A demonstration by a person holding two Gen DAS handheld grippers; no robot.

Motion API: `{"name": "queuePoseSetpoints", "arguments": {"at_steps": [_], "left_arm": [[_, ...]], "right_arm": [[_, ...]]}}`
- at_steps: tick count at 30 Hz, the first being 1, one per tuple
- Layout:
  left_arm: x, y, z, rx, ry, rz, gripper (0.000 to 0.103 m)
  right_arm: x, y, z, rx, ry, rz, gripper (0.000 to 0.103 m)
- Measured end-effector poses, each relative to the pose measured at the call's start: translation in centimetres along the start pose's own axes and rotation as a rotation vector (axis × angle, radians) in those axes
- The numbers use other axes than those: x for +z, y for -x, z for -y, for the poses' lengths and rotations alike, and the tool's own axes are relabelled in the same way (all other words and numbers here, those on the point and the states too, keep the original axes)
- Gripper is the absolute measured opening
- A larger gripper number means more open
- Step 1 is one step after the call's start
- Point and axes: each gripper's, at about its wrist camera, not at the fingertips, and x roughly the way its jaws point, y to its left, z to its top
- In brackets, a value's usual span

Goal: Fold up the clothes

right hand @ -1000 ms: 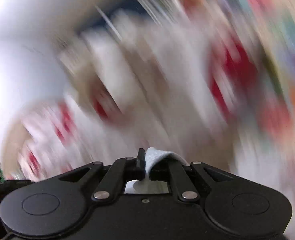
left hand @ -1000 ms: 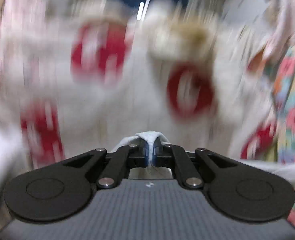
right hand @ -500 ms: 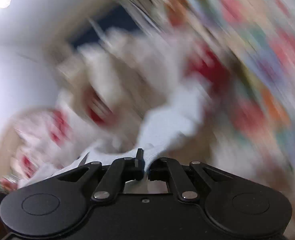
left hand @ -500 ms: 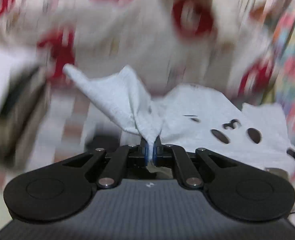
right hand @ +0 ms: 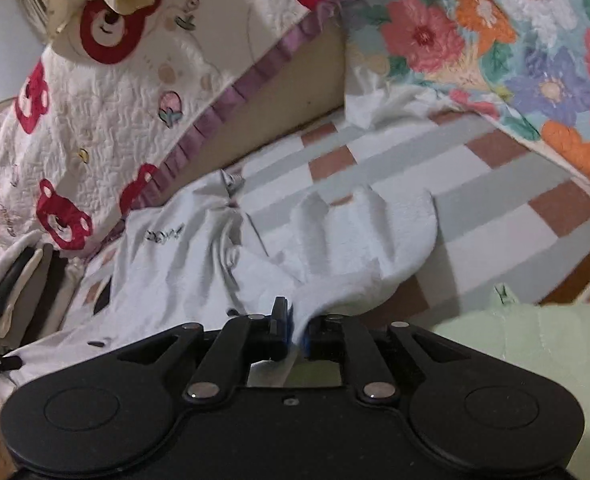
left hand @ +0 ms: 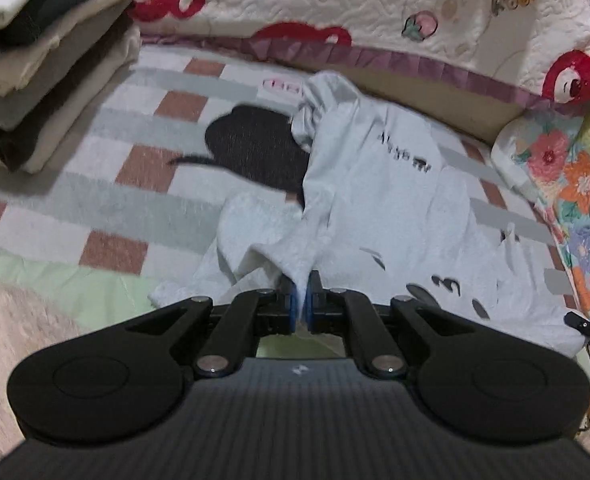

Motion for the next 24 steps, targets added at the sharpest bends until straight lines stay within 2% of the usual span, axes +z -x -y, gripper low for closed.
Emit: {"name": "queuePoseSetpoints", "arguments": {"at_steps": [3, 7, 10, 12, 16, 17, 18, 19, 21, 23, 24], "left_arm": [[-1.0, -1.2, -0.5, 0.021, 0.017, -0.056, 0.005], [-2.1, -3.0, -1.4, 0.024, 0.086, -0.152, 0.006], [-2.2, -3.7, -2.1, 0.000, 0.148, -0.178, 0.006], [-2.3, -4.0, -2.6, -0.006, 0.197, -0.188, 0.007], [-2.4, -4.6, -3.2, 0.002, 0.263, -0.192, 0.014], [-2.4, -4.7, -3.2, 0.007, 0.274, -0.187, 0.019], [-2.3, -4.9, -3.3, 0.014, 0.284, -0.186, 0.026], [-2.2, -5.1, -3.4, 0.021, 0.299, -0.188, 0.028], [-2.1, -5.1, -3.4, 0.026, 0.323, -0.194, 0.029], [-2.1, -5.5, -3.3, 0.020, 0.322, -0.198, 0.032], [-2.1, -5.7, -3.3, 0.018, 0.321, -0.200, 0.037]], "right_arm": [[-0.2, -0.2, 1.3, -0.040, -0.057, -0.038, 0.032], [0.3, -0.8, 4.4, -0.046, -0.190, -0.057, 0.039], [0.7, -2.0, 6.5, -0.012, -0.278, -0.075, 0.040], [0.8, -2.9, 7.2, 0.007, -0.305, -0.086, 0.045], [0.7, -4.6, 7.1, -0.023, -0.298, -0.106, 0.045], [0.7, -4.9, 6.8, -0.022, -0.286, -0.103, 0.045], [0.8, -5.3, 6.6, -0.011, -0.262, -0.100, 0.028], [1.1, -5.5, 6.0, 0.004, -0.209, -0.085, 0.009], [2.1, -4.1, 4.0, 0.019, -0.059, 0.024, 0.010], [3.4, 0.4, 1.1, 0.026, 0.116, 0.256, 0.008], [3.7, 2.5, -0.2, -0.002, 0.180, 0.340, 0.008]]}}
